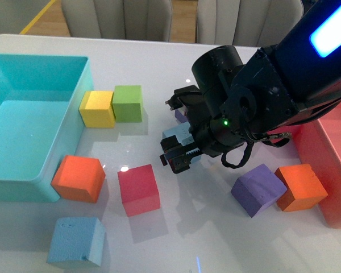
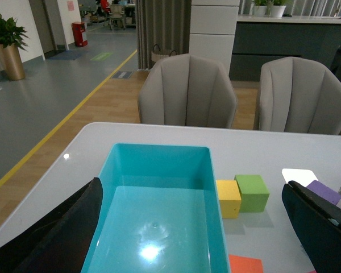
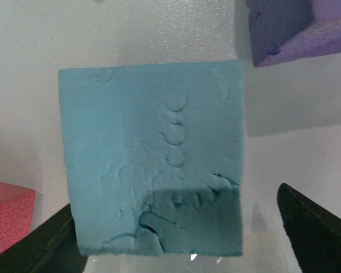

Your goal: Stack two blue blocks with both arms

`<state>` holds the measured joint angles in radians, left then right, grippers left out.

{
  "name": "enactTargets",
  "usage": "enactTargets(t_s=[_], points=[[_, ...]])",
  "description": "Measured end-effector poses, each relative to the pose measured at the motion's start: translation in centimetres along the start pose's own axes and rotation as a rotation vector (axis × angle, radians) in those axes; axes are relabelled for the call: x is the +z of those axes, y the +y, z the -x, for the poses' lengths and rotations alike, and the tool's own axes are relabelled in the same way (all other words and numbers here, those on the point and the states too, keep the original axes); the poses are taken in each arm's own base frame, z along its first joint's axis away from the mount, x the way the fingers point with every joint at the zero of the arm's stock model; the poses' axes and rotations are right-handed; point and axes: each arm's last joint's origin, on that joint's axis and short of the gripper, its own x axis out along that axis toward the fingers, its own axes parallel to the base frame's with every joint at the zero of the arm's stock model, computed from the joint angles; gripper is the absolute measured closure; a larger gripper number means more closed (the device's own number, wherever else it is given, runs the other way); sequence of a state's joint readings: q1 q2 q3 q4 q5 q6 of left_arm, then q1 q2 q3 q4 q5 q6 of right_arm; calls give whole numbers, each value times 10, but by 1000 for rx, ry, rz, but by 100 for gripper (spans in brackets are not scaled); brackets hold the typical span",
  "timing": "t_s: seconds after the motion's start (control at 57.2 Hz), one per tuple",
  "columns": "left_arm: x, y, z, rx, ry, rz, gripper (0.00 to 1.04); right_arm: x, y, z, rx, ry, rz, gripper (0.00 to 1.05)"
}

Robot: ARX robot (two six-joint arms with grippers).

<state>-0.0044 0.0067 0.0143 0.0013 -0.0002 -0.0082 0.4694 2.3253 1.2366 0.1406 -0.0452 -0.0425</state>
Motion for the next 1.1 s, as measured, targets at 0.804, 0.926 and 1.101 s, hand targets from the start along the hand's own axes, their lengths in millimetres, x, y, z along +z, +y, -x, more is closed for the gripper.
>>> enactTargets(t_s=[0.804,0.926,1.101], points=[[0,0,0,0,0,0,9,-34,-36,237,-104,-493,-82,9],[0,0,0,0,0,0,9,-36,-36,236,-103,-490,-82,9],[0,0,0,1,0,0,9,-64,-41,237,-466,-818,-205,35]])
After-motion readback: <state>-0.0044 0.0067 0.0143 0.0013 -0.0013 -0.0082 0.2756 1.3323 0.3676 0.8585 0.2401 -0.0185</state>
